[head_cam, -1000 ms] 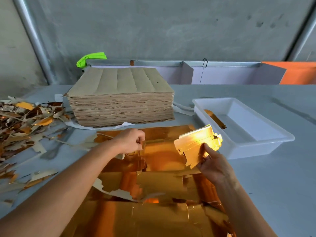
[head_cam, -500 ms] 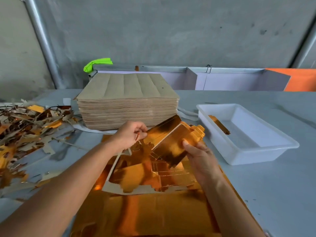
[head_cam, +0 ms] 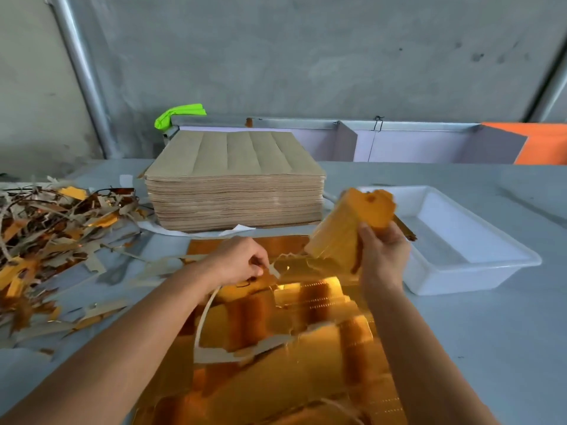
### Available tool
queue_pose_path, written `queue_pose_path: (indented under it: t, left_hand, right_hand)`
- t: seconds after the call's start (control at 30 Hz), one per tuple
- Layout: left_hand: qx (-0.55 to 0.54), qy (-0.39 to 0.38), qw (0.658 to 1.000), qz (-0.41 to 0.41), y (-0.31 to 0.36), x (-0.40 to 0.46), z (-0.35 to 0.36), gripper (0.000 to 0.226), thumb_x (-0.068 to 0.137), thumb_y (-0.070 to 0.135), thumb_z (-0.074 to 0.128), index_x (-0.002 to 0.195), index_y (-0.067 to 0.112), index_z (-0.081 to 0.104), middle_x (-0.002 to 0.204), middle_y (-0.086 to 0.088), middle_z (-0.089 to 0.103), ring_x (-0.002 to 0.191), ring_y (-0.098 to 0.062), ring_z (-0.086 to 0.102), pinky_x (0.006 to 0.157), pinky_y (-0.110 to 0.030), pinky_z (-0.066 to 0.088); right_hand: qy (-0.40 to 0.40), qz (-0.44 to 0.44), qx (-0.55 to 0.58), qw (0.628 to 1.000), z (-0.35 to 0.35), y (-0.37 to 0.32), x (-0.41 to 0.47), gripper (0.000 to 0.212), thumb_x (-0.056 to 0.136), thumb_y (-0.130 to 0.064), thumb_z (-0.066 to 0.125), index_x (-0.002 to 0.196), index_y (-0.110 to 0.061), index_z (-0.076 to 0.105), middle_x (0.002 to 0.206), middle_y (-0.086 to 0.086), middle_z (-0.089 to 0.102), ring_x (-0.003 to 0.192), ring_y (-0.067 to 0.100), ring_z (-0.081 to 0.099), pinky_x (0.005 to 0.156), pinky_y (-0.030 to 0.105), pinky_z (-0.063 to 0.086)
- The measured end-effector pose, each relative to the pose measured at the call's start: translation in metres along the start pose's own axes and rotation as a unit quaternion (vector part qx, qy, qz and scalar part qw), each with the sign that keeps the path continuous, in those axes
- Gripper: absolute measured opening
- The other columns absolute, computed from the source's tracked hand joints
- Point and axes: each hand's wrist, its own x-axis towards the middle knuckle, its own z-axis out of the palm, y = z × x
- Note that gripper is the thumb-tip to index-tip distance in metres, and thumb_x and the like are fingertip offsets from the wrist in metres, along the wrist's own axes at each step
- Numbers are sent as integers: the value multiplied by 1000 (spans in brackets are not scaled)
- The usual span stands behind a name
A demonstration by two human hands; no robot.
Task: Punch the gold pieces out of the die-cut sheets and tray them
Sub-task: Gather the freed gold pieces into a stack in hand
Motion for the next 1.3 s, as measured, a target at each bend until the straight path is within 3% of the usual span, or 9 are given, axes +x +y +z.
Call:
queue_pose_path:
  t: [0.17,0.23,0.37,0.5,0.6,0.73,0.93,1.07,1.3]
  left_hand:
    - [60,-34,997,34,0,0,1,20,86,24,63,103,28,72,97,14,65,90,-5,53,89,-31,42]
    - [58,-46,997,37,2,1,3,20,82,42,67,96,28,73,85,19,59,85,-4,52,87,-33,42]
    - [153,-75,985,3,9,3,10,56,69,77,57,87,26,71,86,14,64,94,-10,53,94,-38,33]
    - [271,-98,956,53,24,2,23,34,80,53,66,87,20,69,80,10,58,100,-16,57,113,-51,12]
    - [195,-110,974,29,28,3,35,17,84,33,69,94,19,67,94,6,60,109,-19,51,111,-49,19]
    - [164,-112,980,-1,28,6,45,34,81,44,70,102,17,62,97,4,57,104,-19,52,106,-47,22]
    - [49,-85,995,-10,26,3,41,19,81,31,73,95,22,63,90,10,57,92,-13,55,93,-36,43]
    - [-108,10,993,-36,15,3,14,15,84,24,71,76,23,58,80,5,60,73,-8,55,62,-24,41]
    - [-252,27,967,-5,16,2,-3,12,83,20,72,77,29,67,74,15,70,65,3,63,66,-21,47]
  right_hand:
    - [64,118,121,984,-31,8,13,17,91,-9,61,82,-24,60,72,-5,62,61,11,59,64,34,51]
    - [45,162,161,972,-36,12,10,19,91,-8,61,92,-27,60,84,-2,65,72,14,65,68,37,56]
    - [7,239,178,955,-41,20,2,44,90,-8,62,130,-23,50,110,7,62,95,25,63,71,44,55]
    - [-35,308,129,942,-43,38,-13,30,92,-11,59,122,-13,56,105,6,66,95,26,66,94,50,50]
    - [-50,329,94,938,-44,53,-23,9,91,-14,61,99,-20,63,92,7,73,81,25,73,84,48,56]
    - [-50,326,109,938,-46,60,-25,10,91,-15,62,95,-24,60,74,3,74,71,23,73,59,36,58]
    - [-73,334,196,919,-50,58,-20,19,92,-11,59,110,-18,60,100,6,72,94,26,70,81,44,56]
    - [-137,278,263,914,-57,43,-8,32,88,-12,57,121,-11,56,109,8,67,101,26,65,74,42,59]
    - [-278,163,119,939,-37,11,-21,26,81,-25,68,105,-17,73,111,9,70,104,26,66,89,47,51]
